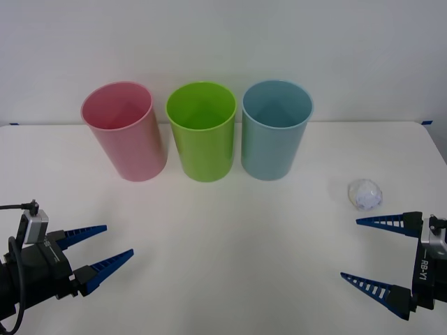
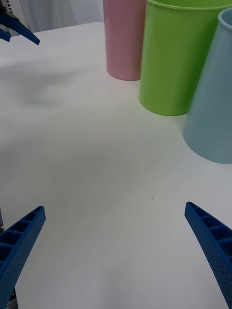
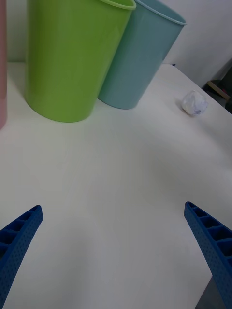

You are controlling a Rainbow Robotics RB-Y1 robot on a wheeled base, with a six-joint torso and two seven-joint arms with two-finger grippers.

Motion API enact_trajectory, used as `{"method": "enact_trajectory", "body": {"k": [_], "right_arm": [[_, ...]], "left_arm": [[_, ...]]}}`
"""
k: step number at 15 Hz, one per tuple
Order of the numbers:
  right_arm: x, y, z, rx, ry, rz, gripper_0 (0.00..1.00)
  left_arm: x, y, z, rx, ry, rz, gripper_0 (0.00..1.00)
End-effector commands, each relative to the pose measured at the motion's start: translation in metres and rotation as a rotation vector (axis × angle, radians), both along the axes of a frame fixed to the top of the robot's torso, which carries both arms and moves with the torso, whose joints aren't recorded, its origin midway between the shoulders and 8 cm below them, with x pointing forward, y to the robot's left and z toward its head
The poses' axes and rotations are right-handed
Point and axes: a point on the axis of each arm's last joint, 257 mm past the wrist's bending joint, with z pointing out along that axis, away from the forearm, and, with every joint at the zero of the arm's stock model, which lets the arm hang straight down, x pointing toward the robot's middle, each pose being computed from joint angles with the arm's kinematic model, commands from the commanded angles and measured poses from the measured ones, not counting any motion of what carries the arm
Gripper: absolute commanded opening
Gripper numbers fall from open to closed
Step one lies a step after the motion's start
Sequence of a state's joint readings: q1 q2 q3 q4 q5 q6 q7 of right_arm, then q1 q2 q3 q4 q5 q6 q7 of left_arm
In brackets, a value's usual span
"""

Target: Put cans in the blue bin and PET bottles in the pink bin and trash in the green bin.

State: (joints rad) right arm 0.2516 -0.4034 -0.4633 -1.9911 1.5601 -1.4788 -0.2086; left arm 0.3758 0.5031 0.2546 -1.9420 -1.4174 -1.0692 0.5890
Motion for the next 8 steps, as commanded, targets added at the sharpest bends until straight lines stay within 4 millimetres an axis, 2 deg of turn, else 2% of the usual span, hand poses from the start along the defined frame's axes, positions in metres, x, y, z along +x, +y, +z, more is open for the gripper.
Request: {"method": "enact_trajectory", "body": {"k": [1, 8], "right_arm": [[0.0, 0.0, 0.0, 0.0, 0.0, 0.0, 1.0], [0.0, 0.0, 0.0, 0.0, 0.0, 0.0, 1.0]], "left_arm": [[0.0, 0.0, 0.0, 0.0, 0.0, 0.0, 1.0], [0.0, 0.0, 0.0, 0.0, 0.0, 0.0, 1.0]]}}
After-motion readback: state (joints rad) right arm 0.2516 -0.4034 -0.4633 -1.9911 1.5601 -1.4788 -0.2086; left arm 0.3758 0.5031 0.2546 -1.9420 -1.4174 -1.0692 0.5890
